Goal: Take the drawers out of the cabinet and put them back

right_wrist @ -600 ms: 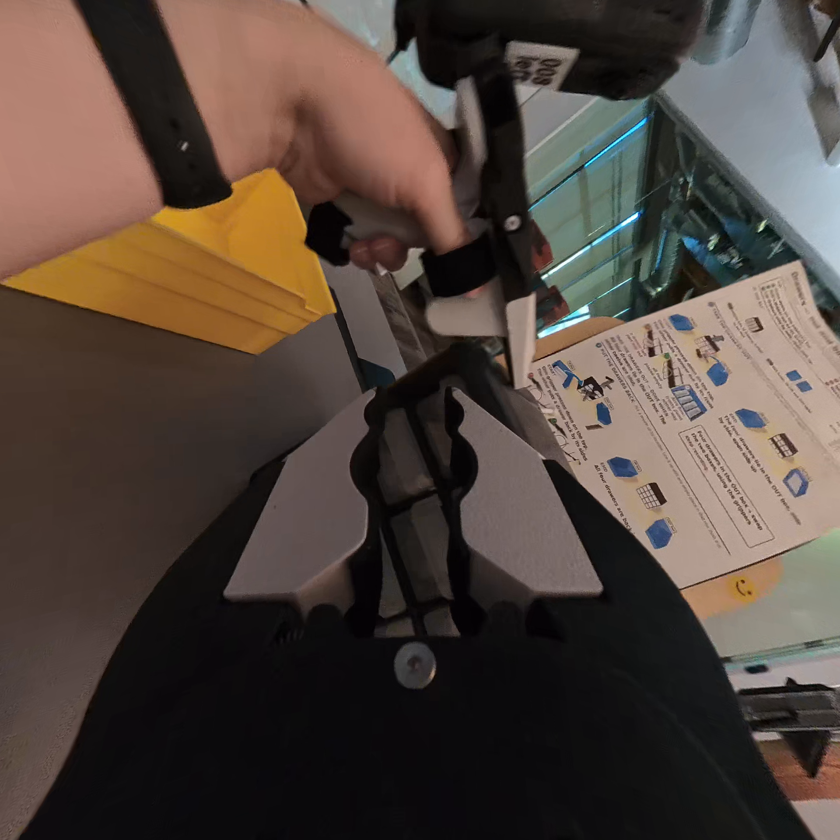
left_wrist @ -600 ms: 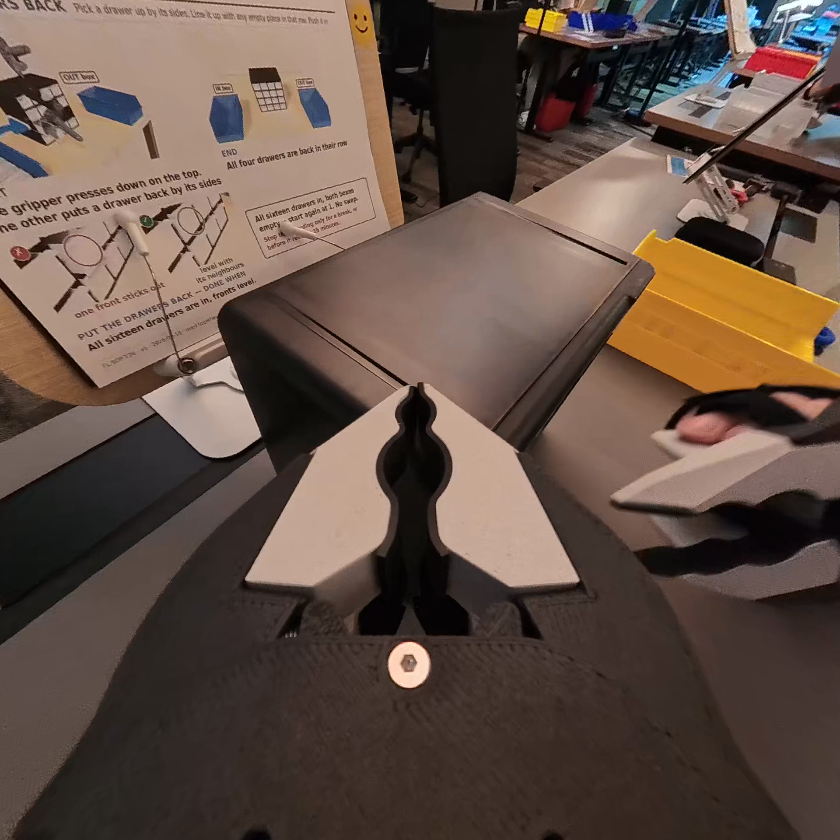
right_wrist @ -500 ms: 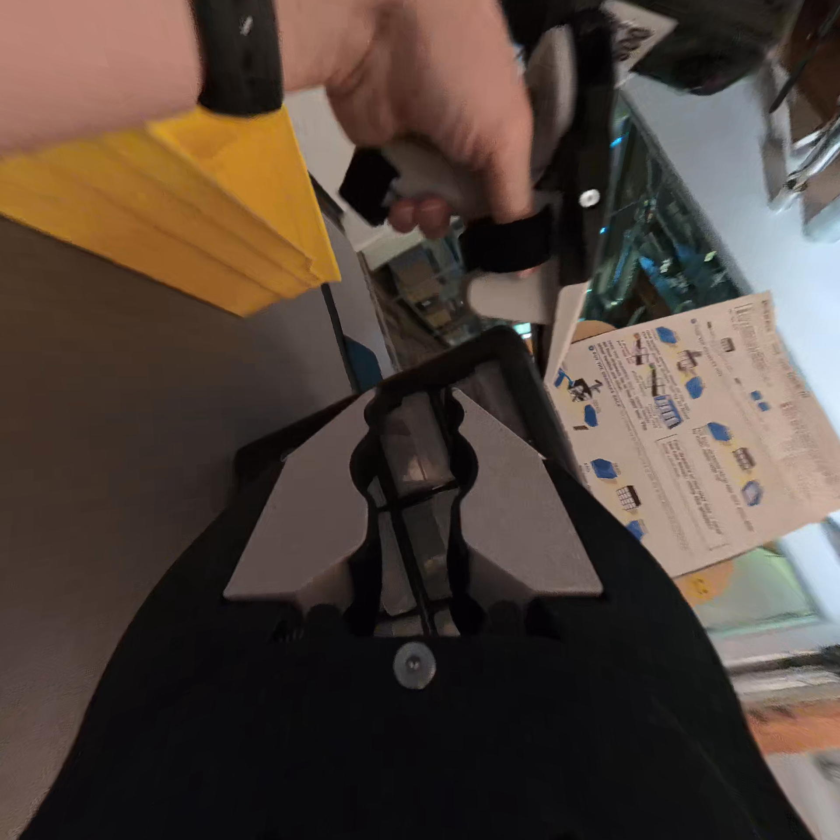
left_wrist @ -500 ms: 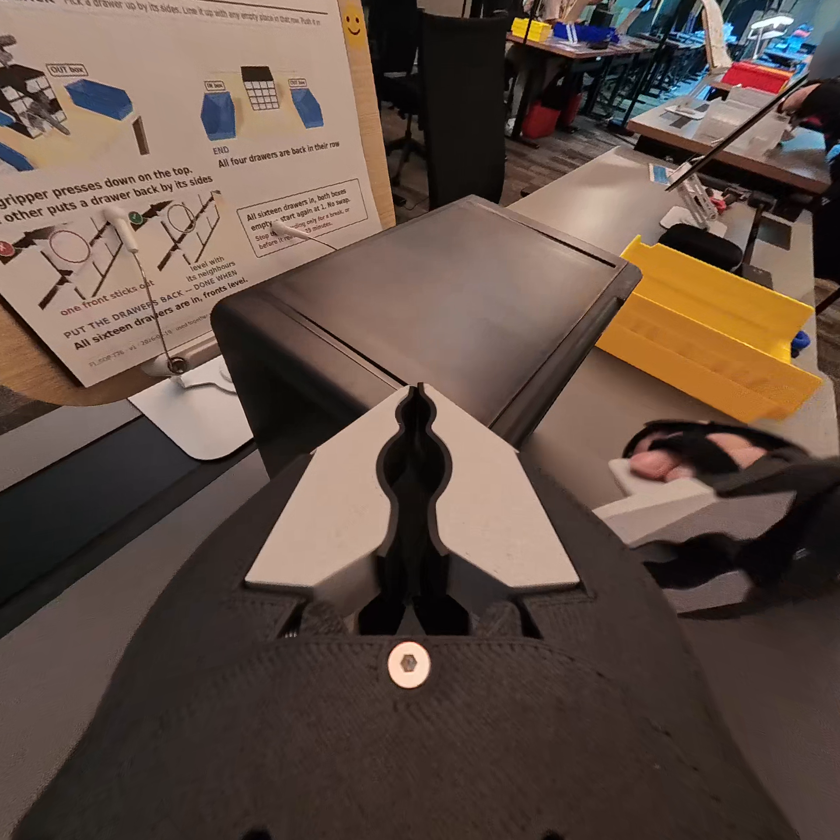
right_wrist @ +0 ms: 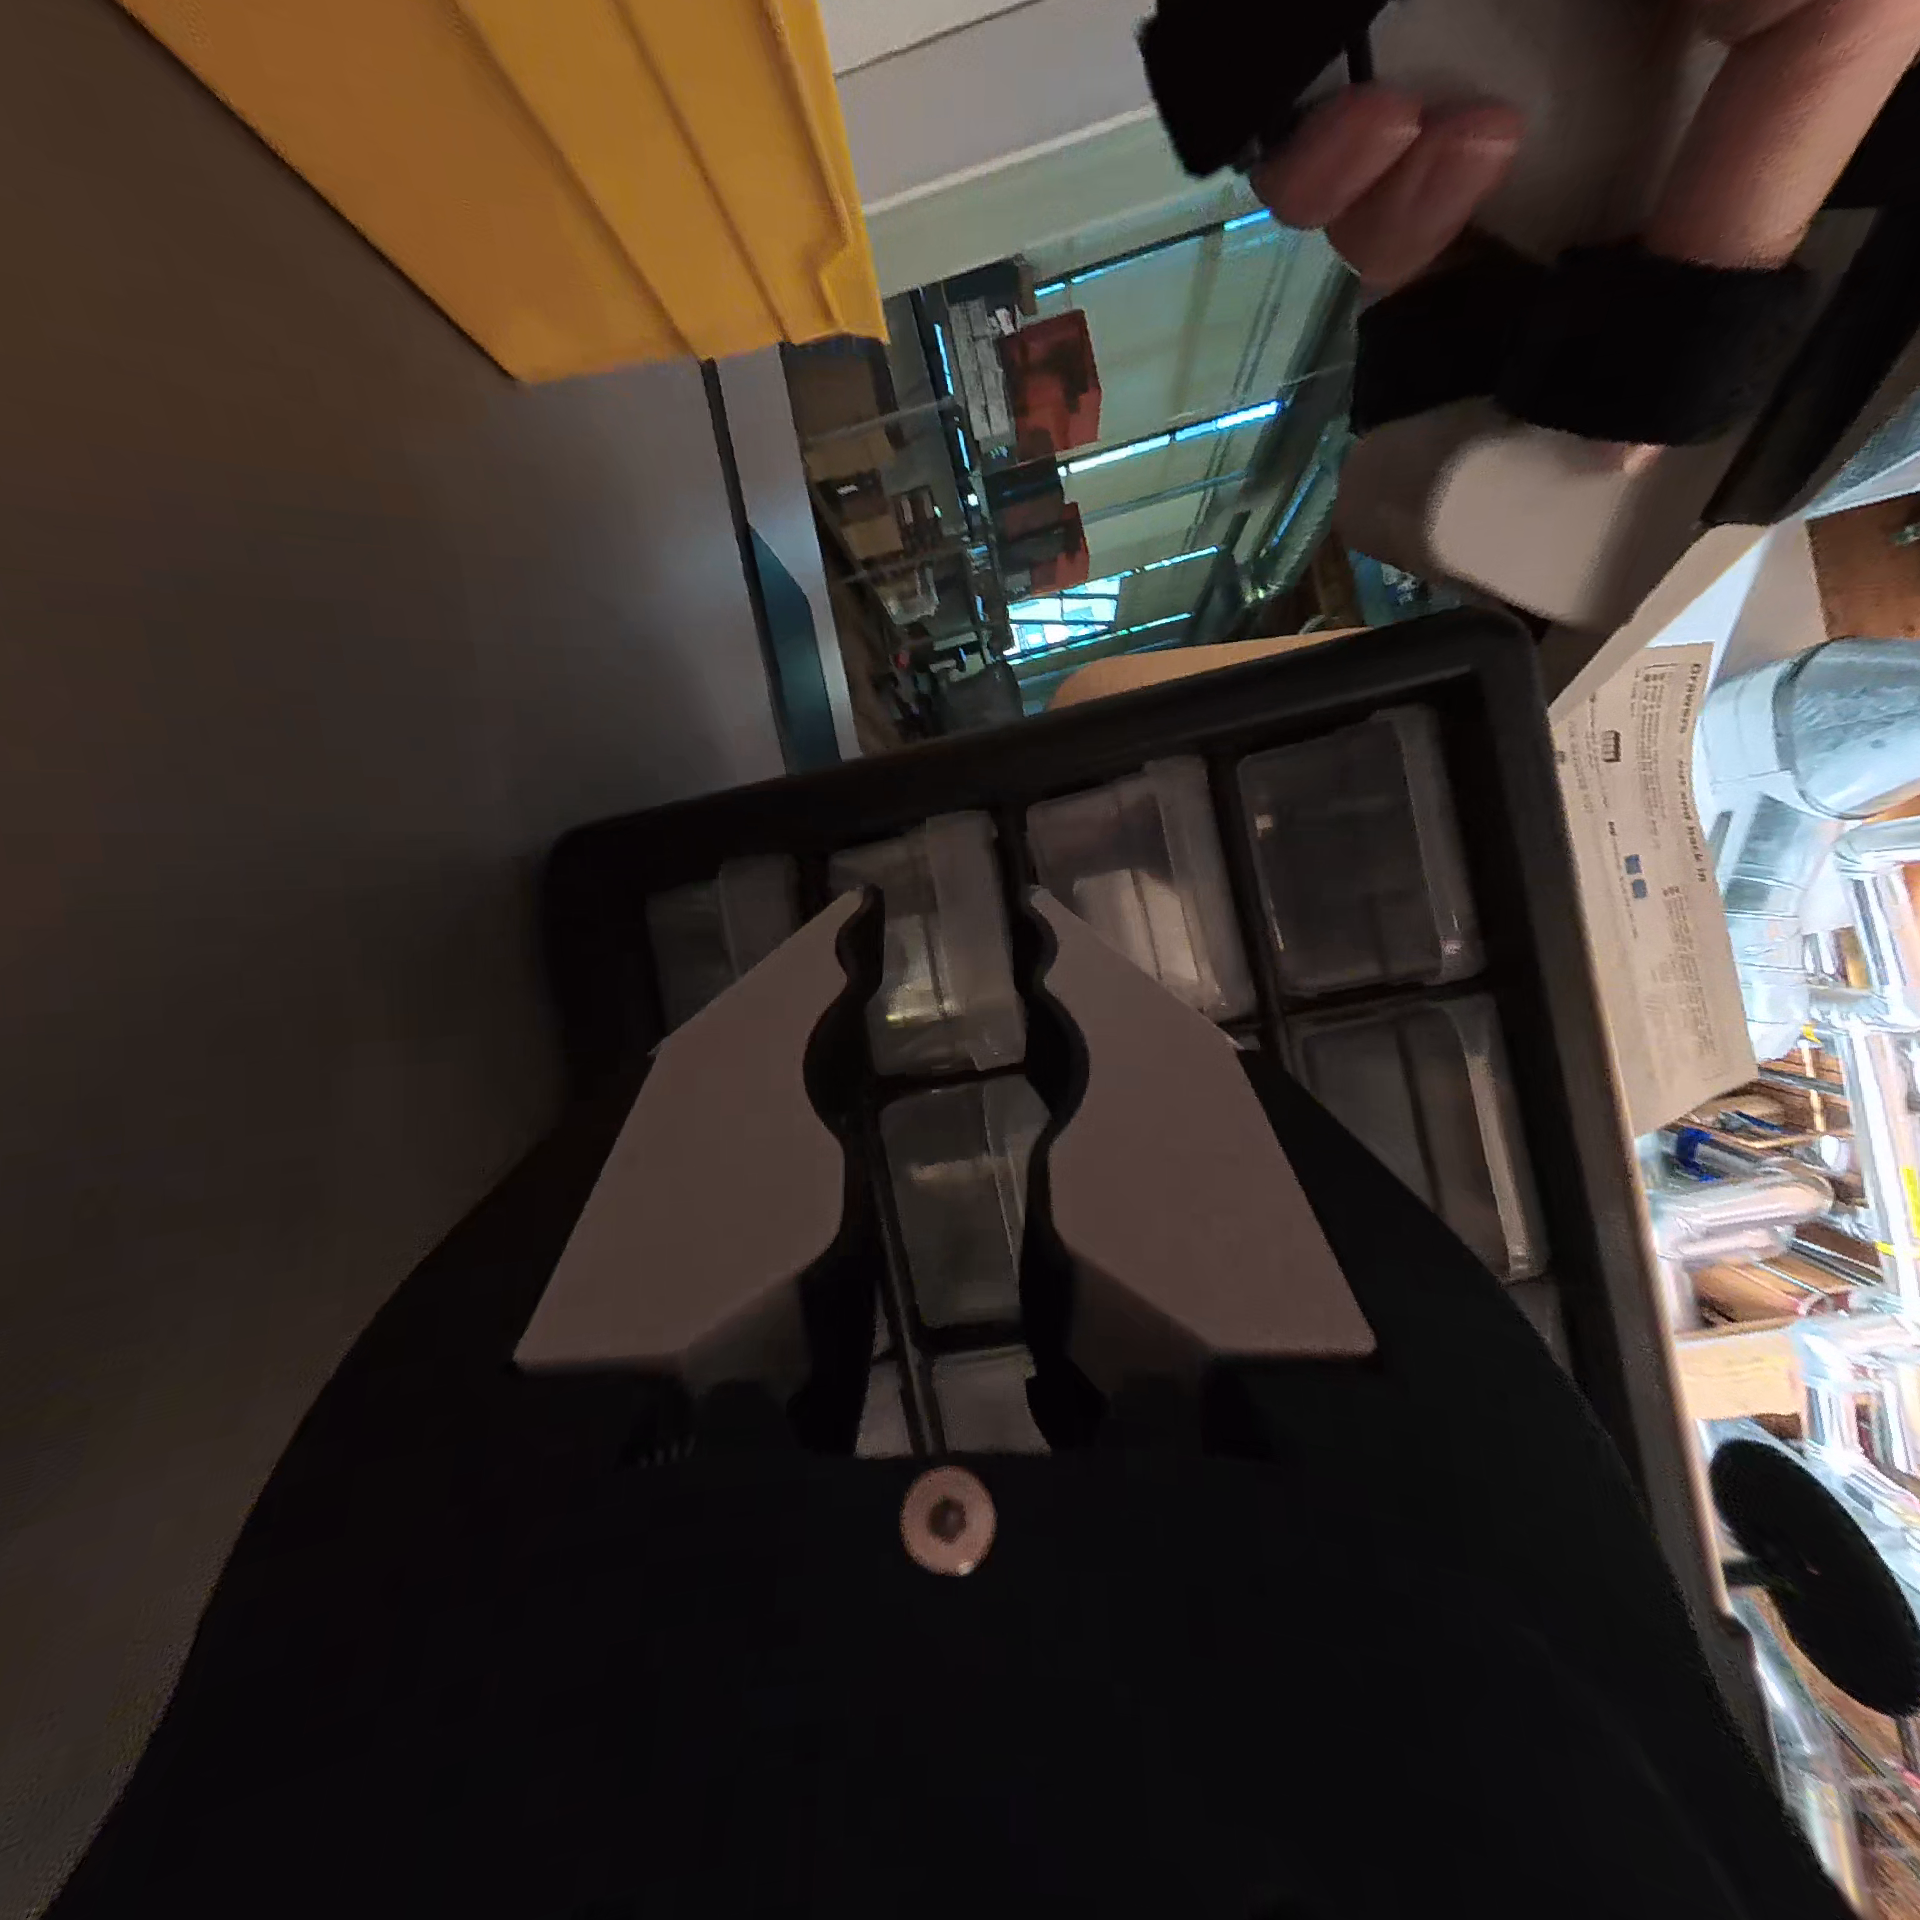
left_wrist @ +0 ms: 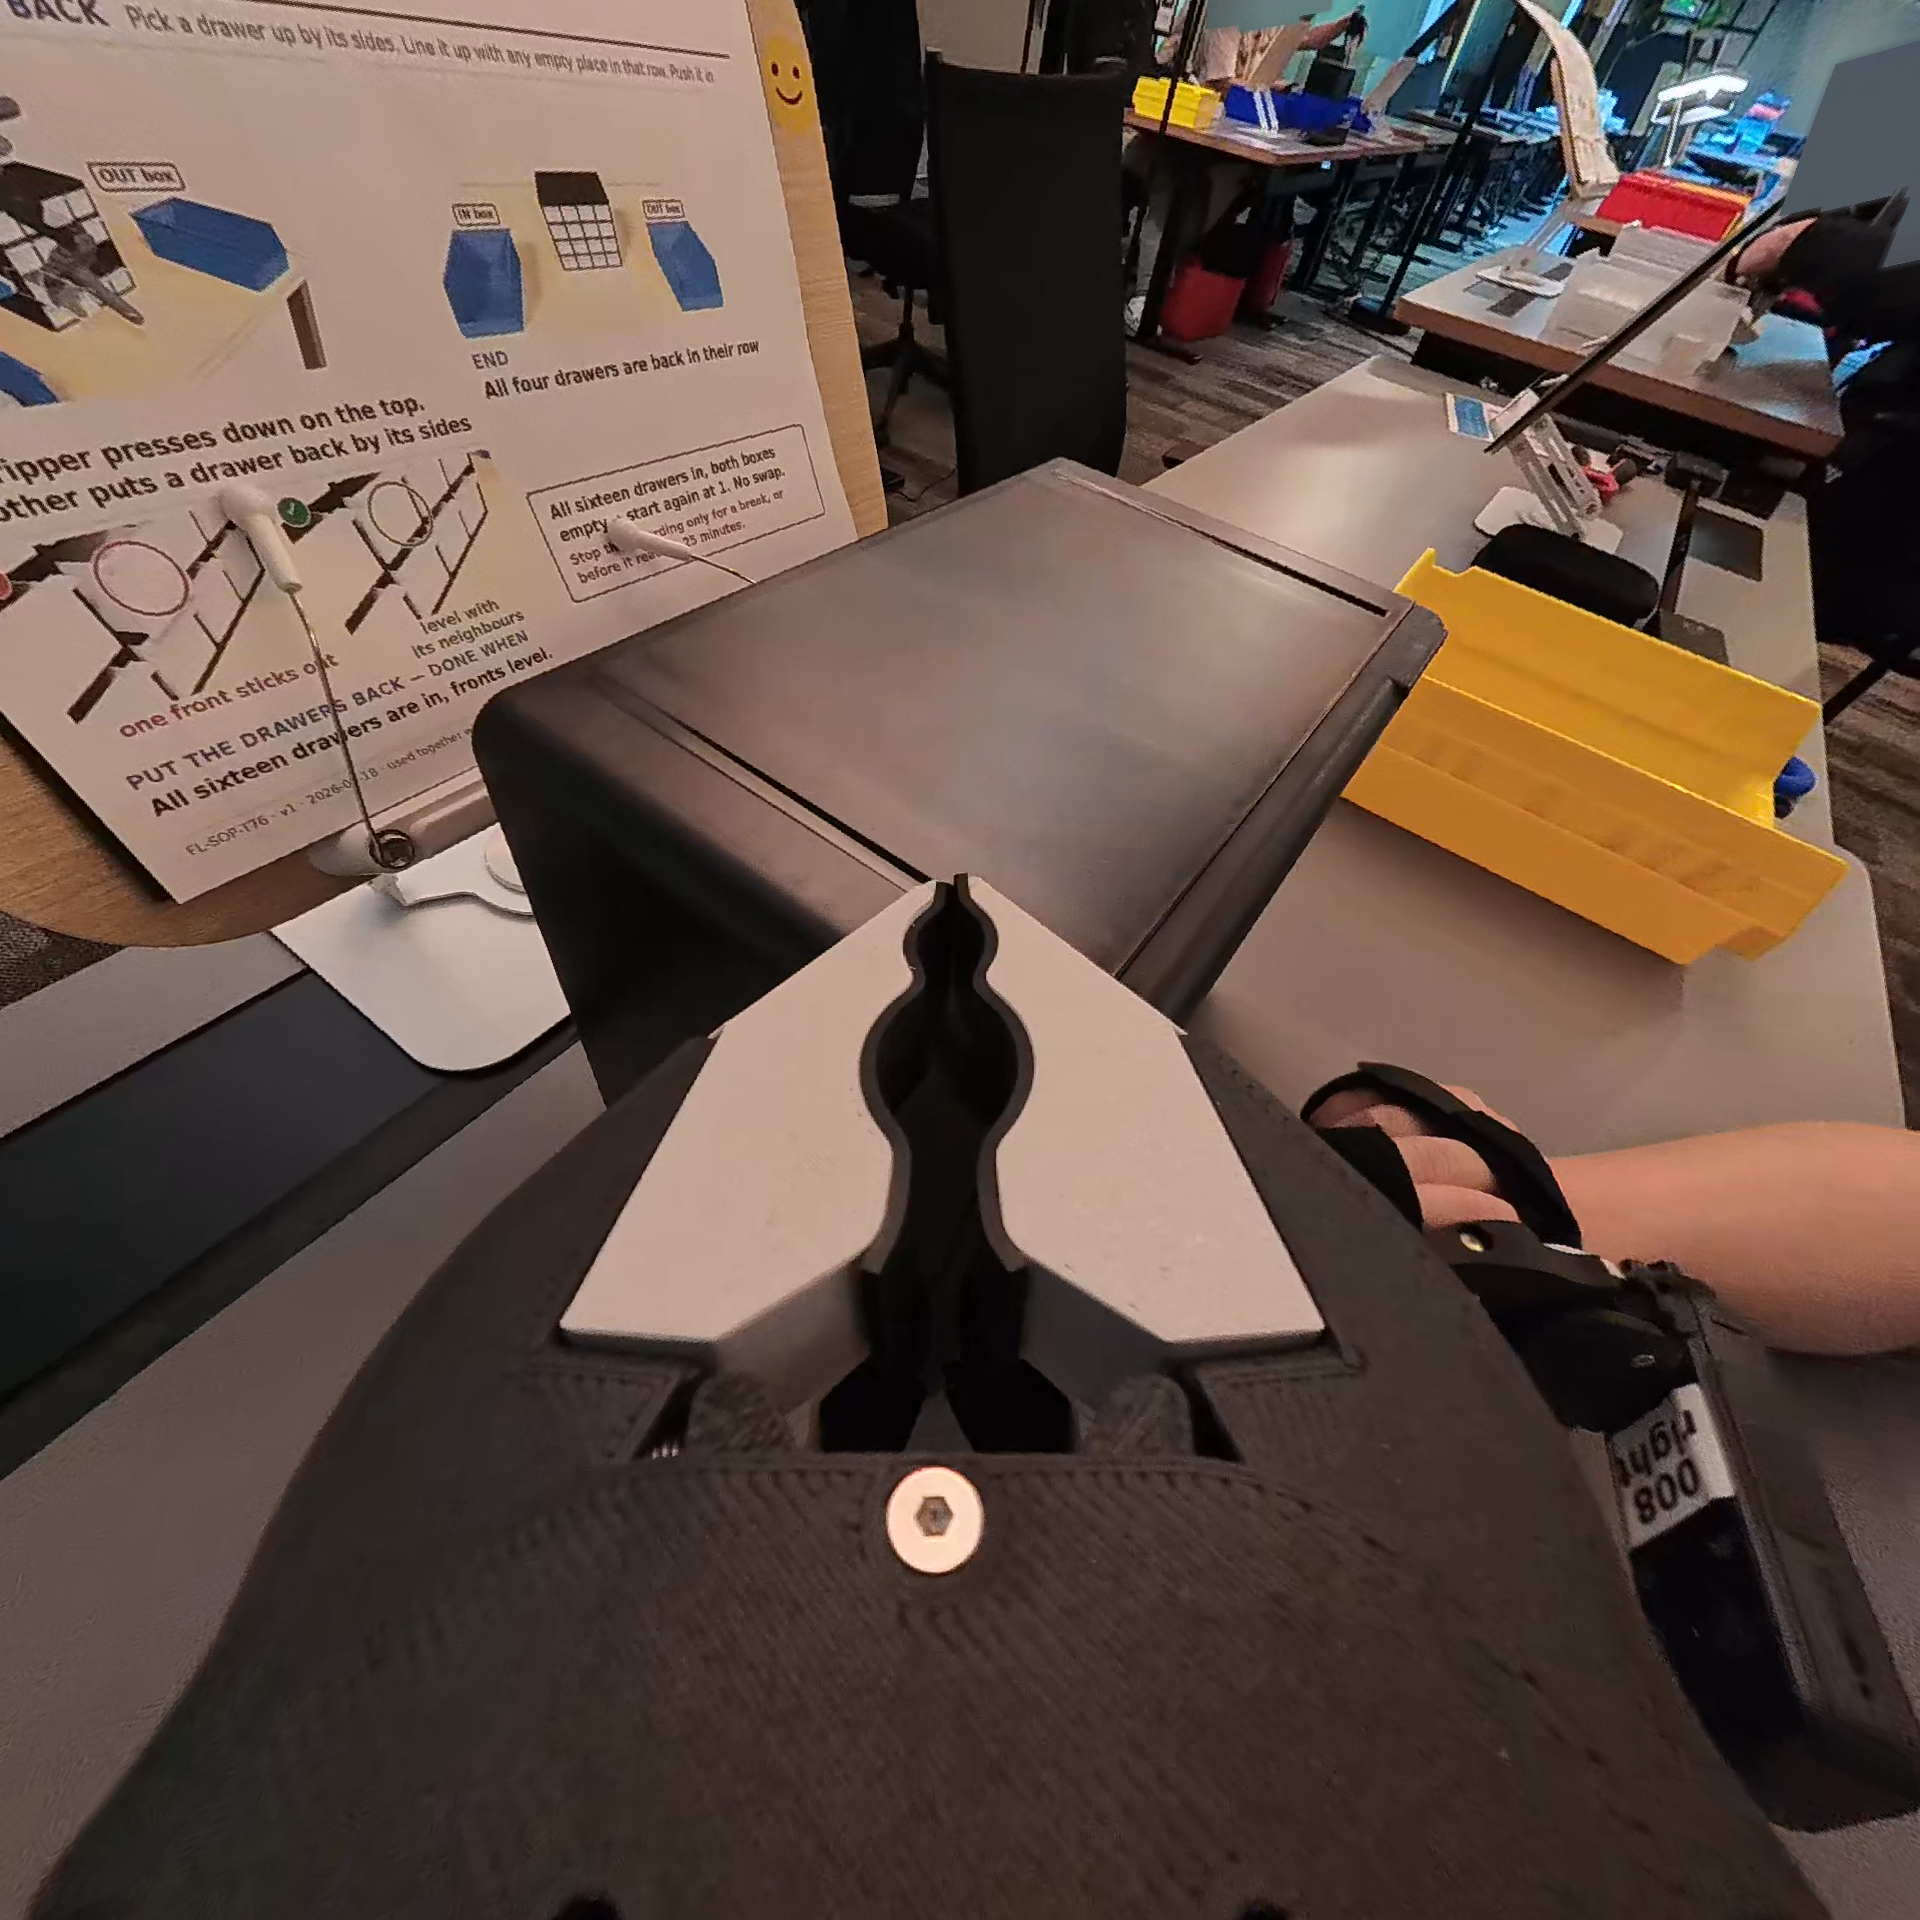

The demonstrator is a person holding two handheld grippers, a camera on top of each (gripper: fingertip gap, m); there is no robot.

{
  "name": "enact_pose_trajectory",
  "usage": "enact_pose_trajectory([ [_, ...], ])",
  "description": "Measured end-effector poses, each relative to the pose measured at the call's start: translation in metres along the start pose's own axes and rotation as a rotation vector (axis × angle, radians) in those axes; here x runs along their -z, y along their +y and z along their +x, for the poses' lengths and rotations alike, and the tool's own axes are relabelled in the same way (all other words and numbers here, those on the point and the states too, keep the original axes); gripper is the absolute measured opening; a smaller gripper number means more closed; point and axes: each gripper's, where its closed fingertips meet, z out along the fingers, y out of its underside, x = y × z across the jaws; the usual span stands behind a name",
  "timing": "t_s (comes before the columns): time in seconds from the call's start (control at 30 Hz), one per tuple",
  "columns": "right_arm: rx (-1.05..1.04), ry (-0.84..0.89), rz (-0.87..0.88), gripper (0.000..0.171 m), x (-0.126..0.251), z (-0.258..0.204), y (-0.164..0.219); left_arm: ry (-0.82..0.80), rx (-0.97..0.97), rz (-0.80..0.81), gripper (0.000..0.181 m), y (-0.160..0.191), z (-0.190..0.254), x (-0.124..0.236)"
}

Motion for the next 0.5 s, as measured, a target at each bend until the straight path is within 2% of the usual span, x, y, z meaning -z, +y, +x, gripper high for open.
enact_pose_trajectory([
  [0.27, 0.184, 0.074, -0.048, 0.023, -0.008, 0.001, 0.013, 0.001, -0.001, 0.002, 0.0, 0.0, 0.0, 0.0],
  [0.5, 0.213, 0.096, -0.055, 0.009, -0.01, 0.006, 0.014, 0.016, -0.003, -0.005, 0.0, 0.001, 0.004, -0.001],
])
